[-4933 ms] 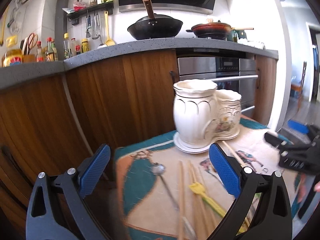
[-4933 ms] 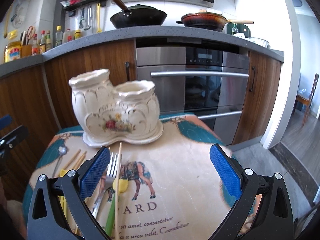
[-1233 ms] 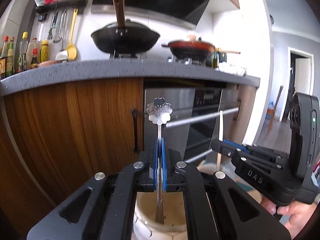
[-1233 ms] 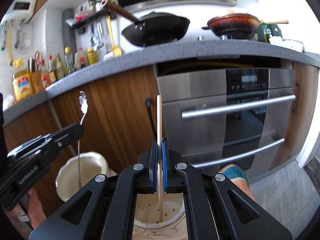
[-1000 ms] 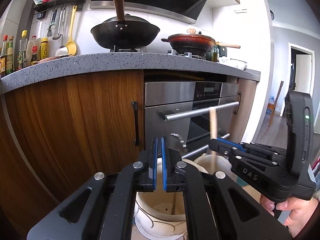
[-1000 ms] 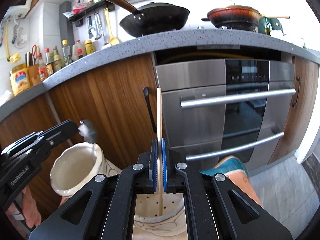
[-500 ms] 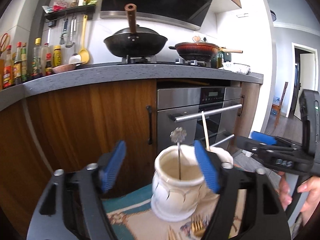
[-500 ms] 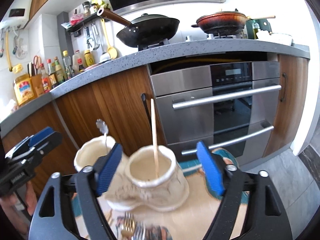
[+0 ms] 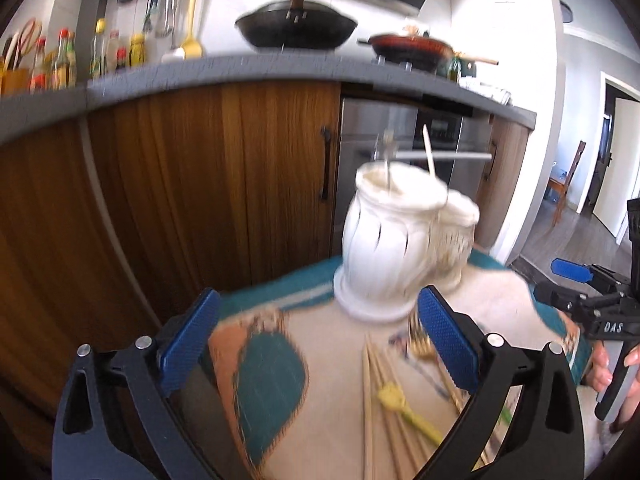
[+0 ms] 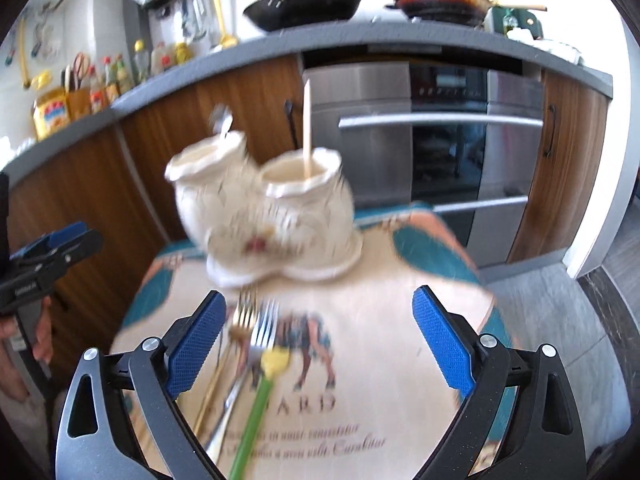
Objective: Organize utensils
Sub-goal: 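Open both tools and withdraw them from the holder, then grasp the yellow plastic spoon with the left tool while the right tool grasps the green-handled utensil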
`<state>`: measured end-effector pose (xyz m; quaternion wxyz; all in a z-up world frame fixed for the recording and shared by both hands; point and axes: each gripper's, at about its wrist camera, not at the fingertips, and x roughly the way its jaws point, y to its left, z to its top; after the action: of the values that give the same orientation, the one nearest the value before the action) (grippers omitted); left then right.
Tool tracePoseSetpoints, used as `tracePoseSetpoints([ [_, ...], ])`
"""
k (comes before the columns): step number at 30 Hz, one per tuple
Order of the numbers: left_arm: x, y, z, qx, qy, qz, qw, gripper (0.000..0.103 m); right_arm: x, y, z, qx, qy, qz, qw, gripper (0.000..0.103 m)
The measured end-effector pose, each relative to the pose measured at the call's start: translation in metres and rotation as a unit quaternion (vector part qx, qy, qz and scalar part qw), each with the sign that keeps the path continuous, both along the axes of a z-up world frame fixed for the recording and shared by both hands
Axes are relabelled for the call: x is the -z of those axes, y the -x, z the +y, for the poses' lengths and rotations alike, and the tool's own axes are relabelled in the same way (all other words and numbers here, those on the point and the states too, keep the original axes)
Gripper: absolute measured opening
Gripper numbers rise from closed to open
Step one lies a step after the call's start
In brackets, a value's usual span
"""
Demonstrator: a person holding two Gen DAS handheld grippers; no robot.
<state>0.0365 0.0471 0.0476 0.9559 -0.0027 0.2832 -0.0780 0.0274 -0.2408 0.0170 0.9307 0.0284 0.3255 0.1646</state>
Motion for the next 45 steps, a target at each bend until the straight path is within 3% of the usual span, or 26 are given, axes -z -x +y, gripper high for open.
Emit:
tracePoseSetpoints([
  [8, 0.046, 0.012, -0.004, 0.010, 0.001, 0.076, 0.9971, 0.097, 0.037, 0.018, 0.021, -0.031, 0.028, 0.044, 0.998, 0.094],
  [14, 0.062, 0.017, -0.018, 0.030, -0.010, 0.095, 0.9950, 0.097, 0.050, 0.017, 0.030, -0.045, 0.028, 0.066, 0.996, 0.089],
  [18, 0.068, 0.020, -0.027, 0.045, -0.026, 0.106, 0.9930, 0.095, 0.057, 0.015, 0.039, -0.056, 0.044, 0.080, 0.994, 0.066],
  [22, 0.069, 0.025, -0.034, 0.069, -0.027, 0.117, 0.9904, 0.081, 0.063, 0.015, 0.045, -0.075, 0.045, 0.103, 0.991, 0.044],
  [24, 0.070, 0.028, -0.040, 0.084, -0.030, 0.123, 0.9883, 0.078, 0.068, 0.015, 0.050, -0.088, 0.047, 0.118, 0.988, 0.038],
  [27, 0.074, 0.027, -0.048, 0.101, -0.018, 0.143, 0.9844, 0.071, 0.070, 0.015, 0.049, -0.081, 0.059, 0.113, 0.989, 0.017],
  [29, 0.081, 0.024, -0.055, 0.107, -0.011, 0.157, 0.9818, 0.066, 0.069, 0.015, 0.046, -0.079, 0.052, 0.113, 0.989, 0.011],
  [37, 0.091, 0.018, -0.076, 0.108, -0.021, 0.168, 0.9797, 0.047, 0.064, 0.012, 0.036, -0.069, 0.053, 0.100, 0.991, 0.010],
  [42, 0.095, 0.010, -0.083, 0.095, -0.053, 0.166, 0.9800, 0.036, 0.069, 0.008, 0.033, -0.073, 0.047, 0.111, 0.990, 0.010],
  [45, 0.094, 0.004, -0.082, 0.089, -0.060, 0.165, 0.9805, 0.024, 0.070, 0.005, 0.034, -0.072, 0.053, 0.113, 0.990, 0.010],
])
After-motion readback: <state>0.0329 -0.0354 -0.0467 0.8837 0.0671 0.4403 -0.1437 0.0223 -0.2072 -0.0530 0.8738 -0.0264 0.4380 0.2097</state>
